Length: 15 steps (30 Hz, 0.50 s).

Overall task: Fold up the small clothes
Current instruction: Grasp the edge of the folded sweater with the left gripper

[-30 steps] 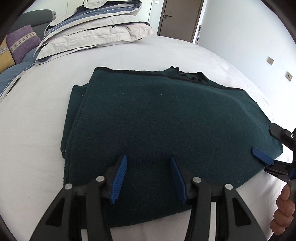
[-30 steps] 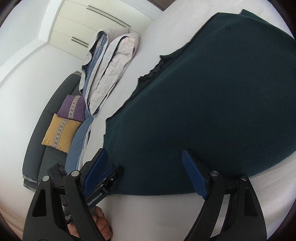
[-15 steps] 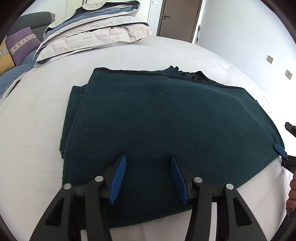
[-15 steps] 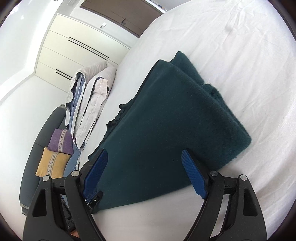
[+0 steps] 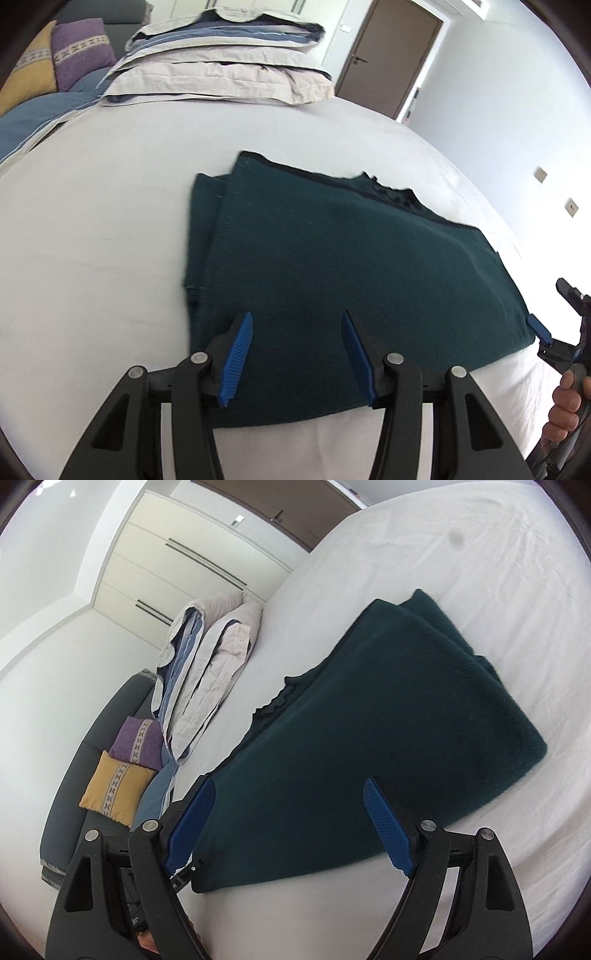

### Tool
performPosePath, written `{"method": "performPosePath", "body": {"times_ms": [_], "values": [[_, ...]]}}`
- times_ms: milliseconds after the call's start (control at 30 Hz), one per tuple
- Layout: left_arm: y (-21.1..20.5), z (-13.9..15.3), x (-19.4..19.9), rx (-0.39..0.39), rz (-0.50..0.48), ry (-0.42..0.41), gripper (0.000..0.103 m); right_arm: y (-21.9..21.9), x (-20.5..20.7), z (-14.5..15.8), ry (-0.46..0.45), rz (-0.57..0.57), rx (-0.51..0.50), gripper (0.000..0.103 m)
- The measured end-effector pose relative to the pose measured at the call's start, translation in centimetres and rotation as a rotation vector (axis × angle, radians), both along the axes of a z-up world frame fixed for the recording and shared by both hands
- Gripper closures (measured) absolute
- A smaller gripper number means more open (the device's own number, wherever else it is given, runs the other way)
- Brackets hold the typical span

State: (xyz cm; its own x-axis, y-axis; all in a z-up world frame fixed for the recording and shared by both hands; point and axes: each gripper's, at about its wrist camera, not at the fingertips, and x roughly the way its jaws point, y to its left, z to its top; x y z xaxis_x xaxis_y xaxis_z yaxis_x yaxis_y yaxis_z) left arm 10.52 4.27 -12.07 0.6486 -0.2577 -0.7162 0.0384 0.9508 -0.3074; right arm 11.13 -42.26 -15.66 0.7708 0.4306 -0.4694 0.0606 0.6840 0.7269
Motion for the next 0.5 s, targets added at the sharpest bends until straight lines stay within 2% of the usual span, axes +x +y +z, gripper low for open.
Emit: {"method": "performPosePath", "body": {"times_ms": [100, 200, 333, 367, 500], "values": [[3.1, 0.6, -0.2, -0.044, 0.065, -0.005, 0.045, 1.7, 0.8, 0.6, -0.008, 0.052, -0.015, 0.021], [5.6, -0.3, 1.0, -0.103, 0.095, 0.043, 0.041, 3.6, 2.0, 0.8, 0.003, 0.096, -0.047, 0.021], [8.1, -2.7, 2.8, -0.290, 0.110, 0.144, 0.037, 5.7, 3.4, 1.2, 0.003, 0.148, -0.064, 0.021], [8.4, -3.0, 3.2, -0.323, 0.112, 0.154, 0.037, 6.1, 3.7, 1.3, 0.003, 0.159, -0.069, 0.021], [8.7, -3.3, 5.2, -0.407, 0.060, 0.183, 0.025, 7.4, 5.0, 1.4, 0.014, 0.203, -0.069, 0.021]]}}
